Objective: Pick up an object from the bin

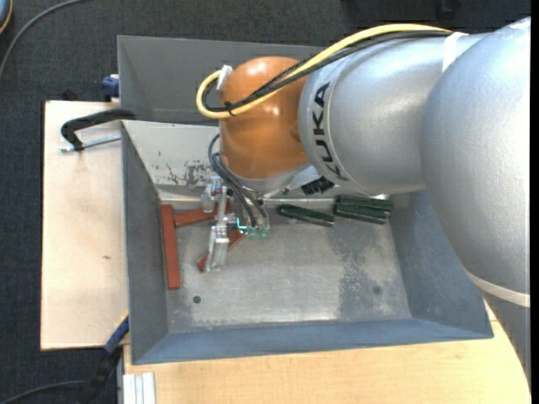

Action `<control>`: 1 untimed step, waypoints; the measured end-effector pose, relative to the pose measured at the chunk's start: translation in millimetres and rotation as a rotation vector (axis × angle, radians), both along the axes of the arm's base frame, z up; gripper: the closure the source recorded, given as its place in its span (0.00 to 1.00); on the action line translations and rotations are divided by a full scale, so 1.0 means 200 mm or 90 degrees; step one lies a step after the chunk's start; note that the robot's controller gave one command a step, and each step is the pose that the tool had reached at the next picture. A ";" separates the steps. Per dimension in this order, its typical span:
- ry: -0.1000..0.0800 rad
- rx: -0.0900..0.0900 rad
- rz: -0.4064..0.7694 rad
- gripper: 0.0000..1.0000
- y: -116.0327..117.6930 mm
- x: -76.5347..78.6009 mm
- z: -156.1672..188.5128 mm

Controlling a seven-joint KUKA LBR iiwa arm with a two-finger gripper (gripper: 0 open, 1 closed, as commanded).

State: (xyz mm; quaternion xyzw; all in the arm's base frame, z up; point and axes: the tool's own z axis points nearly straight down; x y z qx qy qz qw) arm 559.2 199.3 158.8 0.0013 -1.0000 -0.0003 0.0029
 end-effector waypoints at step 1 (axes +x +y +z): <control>-0.007 0.002 0.096 0.00 -0.23 0.14 -0.44</control>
Offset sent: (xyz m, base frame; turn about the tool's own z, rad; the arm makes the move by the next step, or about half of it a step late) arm 0.0265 -0.0469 -0.0888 -0.1517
